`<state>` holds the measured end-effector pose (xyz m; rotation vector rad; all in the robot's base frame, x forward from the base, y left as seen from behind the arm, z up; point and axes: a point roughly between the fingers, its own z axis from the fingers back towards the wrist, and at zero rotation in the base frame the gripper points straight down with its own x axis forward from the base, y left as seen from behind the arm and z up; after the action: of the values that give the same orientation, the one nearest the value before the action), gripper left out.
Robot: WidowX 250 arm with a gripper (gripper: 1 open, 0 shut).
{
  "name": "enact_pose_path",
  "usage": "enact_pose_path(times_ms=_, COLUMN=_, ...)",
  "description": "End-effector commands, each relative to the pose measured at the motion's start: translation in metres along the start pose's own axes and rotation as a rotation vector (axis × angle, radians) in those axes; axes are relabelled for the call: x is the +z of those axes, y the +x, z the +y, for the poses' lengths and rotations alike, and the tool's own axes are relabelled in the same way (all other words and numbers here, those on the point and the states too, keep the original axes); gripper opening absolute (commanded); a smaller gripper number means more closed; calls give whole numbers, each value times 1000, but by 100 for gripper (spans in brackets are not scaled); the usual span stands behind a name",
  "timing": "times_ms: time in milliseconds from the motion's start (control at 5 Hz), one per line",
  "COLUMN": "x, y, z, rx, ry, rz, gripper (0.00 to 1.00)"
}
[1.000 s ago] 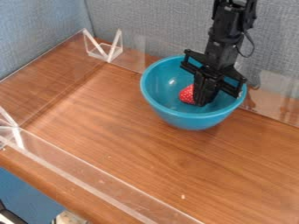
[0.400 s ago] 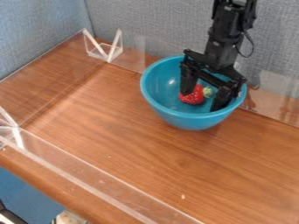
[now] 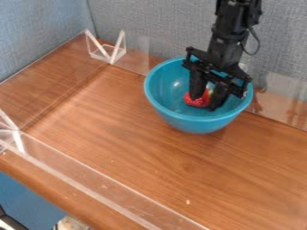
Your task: Put the strawberry in the blue bowl
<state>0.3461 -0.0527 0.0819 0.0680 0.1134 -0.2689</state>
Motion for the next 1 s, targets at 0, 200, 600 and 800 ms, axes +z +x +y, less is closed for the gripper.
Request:
enact_pose_path(times_ms=0, x=39, y=-7, z=5, rx=15, ry=11, rz=-102, gripper=100)
enact_pose_path(times_ms=200, x=41, y=-9, z=6, rx=20, ry=13, rz=-106, gripper=0)
enact_pose_path(times_ms=600, x=50, y=-18, z=10, rx=28, ry=12, rz=-115, gripper=100)
enact_pose_path(times_ms=800, x=58, y=-26, z=12, rx=40, ry=15, rz=-128, gripper=100)
